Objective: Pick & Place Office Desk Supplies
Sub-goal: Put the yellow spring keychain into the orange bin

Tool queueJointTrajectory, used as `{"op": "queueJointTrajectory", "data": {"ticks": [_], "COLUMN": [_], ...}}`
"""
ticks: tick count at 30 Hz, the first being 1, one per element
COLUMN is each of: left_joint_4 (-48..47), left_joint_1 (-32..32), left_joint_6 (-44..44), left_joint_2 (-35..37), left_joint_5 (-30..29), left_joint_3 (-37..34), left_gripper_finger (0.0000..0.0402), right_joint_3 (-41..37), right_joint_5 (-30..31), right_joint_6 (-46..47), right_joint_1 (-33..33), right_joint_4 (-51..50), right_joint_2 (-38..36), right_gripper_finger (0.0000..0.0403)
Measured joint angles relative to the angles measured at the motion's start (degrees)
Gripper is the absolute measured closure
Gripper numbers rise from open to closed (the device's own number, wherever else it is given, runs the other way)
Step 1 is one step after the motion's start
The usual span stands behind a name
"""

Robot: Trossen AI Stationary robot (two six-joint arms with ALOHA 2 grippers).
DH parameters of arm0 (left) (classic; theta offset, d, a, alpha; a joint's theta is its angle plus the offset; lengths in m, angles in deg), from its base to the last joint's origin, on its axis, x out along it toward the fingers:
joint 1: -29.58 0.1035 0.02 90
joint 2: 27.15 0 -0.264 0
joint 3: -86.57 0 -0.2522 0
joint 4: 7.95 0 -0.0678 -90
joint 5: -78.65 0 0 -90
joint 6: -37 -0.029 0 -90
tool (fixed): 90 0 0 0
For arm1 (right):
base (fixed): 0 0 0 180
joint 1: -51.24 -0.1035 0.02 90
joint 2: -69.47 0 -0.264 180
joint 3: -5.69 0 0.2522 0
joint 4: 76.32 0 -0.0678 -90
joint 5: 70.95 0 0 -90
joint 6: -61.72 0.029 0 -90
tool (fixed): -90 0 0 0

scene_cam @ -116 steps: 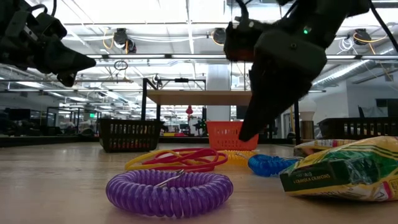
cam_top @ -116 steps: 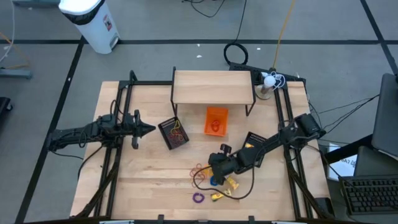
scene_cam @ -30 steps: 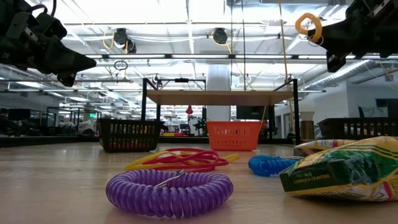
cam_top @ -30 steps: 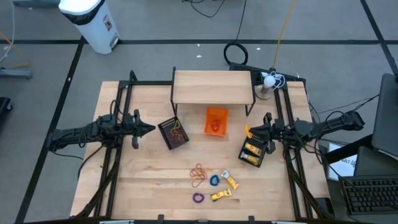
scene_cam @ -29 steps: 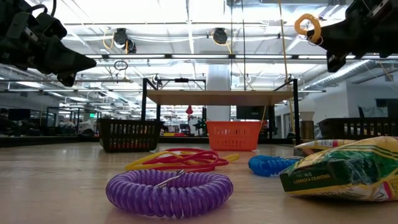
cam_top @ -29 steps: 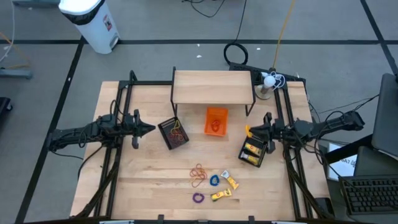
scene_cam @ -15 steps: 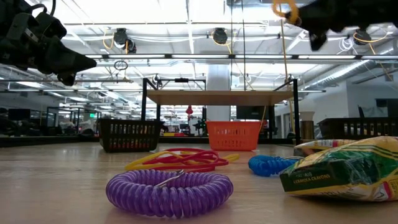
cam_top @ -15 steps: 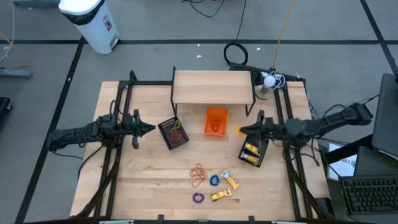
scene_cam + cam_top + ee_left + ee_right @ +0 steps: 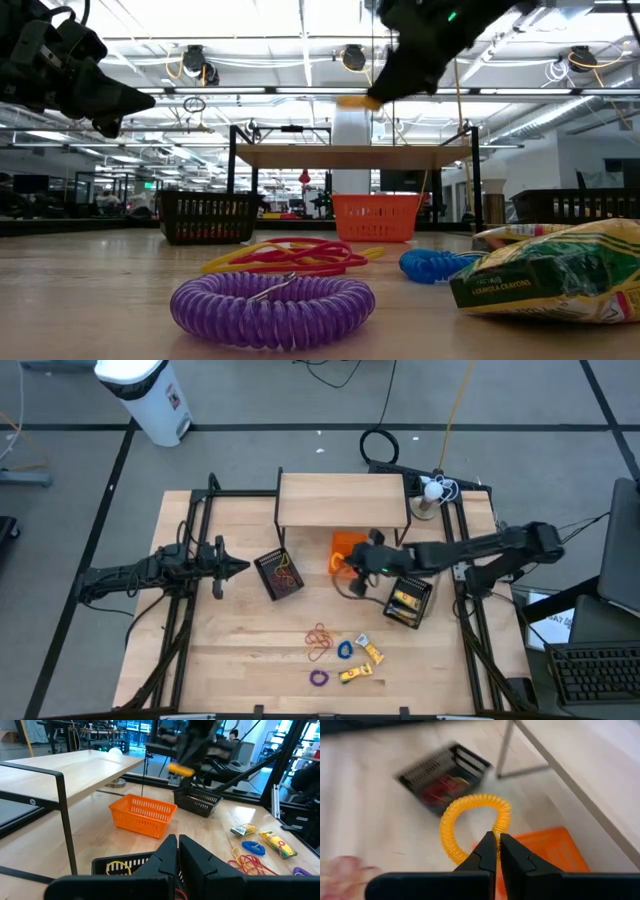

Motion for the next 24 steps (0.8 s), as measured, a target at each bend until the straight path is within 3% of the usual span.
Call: {"op": "queueJointTrajectory", "data": {"ticks": [10, 20, 24], "left_joint_4": [-0.04, -0.02, -0.02], "left_joint_1": [0.00, 0.00, 0.00], "left_joint_6": [-0.10, -0.09, -0.04], "left_joint_2": [-0.01, 0.00, 0.00], "left_joint_5": [0.04, 0.04, 0.04], "left_joint_3": [0.00, 0.00, 0.00], "left_gripper_finger": [0.0380, 0.0380, 0.0380], "right_joint_3": [1.84, 1.71, 1.69], "right_joint_5": [-3.46, -5.64, -9.29], "right_joint_6": [2.33, 3.02, 0.17], "right_joint_1": [9.33, 10.67, 10.77], "right_joint_4": [-4.36, -6.46, -6.85], "right_joint_2": [10.49, 15.56, 15.51], "right_gripper_finger": [0.0403, 0.0402, 0.0373]}}
